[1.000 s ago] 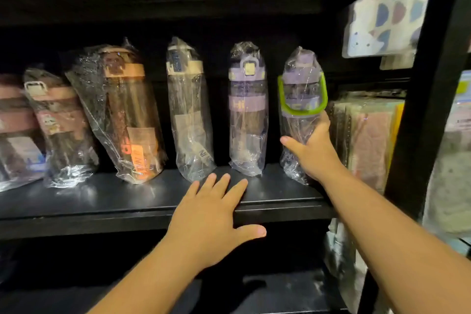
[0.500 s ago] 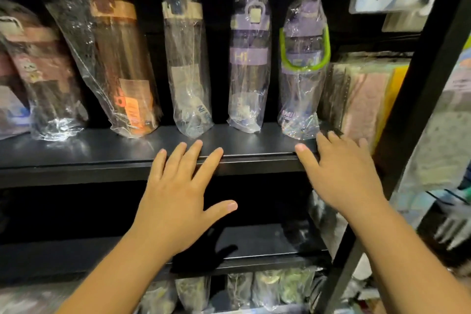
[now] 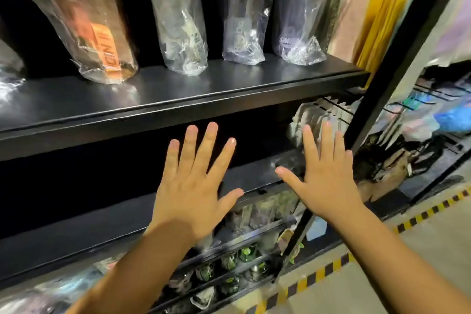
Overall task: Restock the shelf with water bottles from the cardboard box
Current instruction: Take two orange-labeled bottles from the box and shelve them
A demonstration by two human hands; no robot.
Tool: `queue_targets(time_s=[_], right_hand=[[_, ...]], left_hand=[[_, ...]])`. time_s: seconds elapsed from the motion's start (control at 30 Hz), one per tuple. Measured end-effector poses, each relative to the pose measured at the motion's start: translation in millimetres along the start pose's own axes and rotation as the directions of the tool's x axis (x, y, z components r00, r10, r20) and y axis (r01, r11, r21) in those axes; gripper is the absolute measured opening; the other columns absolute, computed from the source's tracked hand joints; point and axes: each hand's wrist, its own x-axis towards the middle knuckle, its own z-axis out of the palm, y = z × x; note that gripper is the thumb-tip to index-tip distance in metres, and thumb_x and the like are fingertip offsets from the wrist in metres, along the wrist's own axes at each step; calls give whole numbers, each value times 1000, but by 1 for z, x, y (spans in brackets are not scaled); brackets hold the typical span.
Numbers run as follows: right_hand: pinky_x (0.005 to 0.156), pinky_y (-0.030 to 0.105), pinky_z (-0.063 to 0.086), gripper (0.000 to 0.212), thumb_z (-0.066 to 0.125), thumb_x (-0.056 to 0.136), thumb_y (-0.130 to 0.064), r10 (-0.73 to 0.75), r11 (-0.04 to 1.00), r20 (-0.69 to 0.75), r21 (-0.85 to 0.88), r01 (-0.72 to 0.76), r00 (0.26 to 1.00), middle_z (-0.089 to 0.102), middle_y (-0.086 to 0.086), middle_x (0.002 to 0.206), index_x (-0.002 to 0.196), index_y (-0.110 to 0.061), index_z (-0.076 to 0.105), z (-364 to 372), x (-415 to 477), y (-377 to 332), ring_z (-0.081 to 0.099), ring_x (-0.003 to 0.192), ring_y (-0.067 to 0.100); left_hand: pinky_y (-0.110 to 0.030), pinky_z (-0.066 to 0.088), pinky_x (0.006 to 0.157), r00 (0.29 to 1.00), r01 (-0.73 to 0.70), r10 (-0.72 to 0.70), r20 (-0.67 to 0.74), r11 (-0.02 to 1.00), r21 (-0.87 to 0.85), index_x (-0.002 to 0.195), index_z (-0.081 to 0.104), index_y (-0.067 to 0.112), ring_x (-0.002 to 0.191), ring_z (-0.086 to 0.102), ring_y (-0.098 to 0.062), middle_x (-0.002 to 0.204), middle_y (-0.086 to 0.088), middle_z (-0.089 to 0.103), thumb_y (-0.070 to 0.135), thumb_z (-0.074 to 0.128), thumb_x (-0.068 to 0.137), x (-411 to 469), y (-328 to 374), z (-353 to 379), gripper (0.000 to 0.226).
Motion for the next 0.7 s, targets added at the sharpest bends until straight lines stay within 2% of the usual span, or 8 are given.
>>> queue_targets(time_s=[0.1,0.23,0.3,0.37,0.43,0.53,0.7], right_hand=[[116,67,23,103,4,83,-90,70,995,149,-86,-58,986,-10,17,168,162,-25,-6,30,-38,-8,0,153,44],[117,63,21,103,9,82,-91,214,973,216,-139,-187,953,-5,16,168,162,-27,-2,55,-101,-18,4,153,43],[119,61,20,105,8,80,-91,289,955,249,-140,-261,925,-6,16,168,162,-26,-1,61,-137,-23,3,153,43],[120,59,17,107,6,78,-91,372,927,287,-166,-337,883,-8,16,168,162,-26,-3,66,-174,-27,1,153,42],[121,57,16,107,7,77,-91,449,893,309,-183,-411,838,-5,17,168,161,-25,-4,70,-211,-30,1,153,41],[122,57,13,105,8,80,-89,527,849,362,-205,-486,769,-4,17,168,161,-24,-6,76,-263,-32,1,152,42],[122,54,18,101,14,86,-86,685,726,370,-265,-635,628,-3,16,168,161,-22,-6,70,-366,-27,5,152,41]], left_hand=[[-59,3,121,996,-46,50,73,997,-56,160,21,21,154,-10,-39,167,-17,5,72,29,91,-29,-12,39,86],[-64,17,118,978,-100,129,163,979,-178,156,34,18,151,14,-42,164,-21,18,69,32,89,-62,-21,78,85],[-65,14,119,969,-136,177,173,965,-224,157,32,19,152,15,-40,165,-19,17,68,32,88,-77,-17,87,85],[-67,9,119,959,-182,229,165,948,-260,159,26,21,154,12,-39,167,-17,11,68,36,89,-90,-8,89,85],[-68,10,118,938,-244,303,168,922,-302,160,19,24,153,11,-40,168,-17,9,68,40,93,-102,4,90,83],[-67,14,118,897,-309,397,193,877,-369,159,19,25,152,16,-42,166,-19,15,66,50,91,-116,23,90,86],[-68,18,116,777,-436,585,233,766,-472,158,27,23,152,18,-42,165,-18,19,67,35,89,-153,72,79,82]])
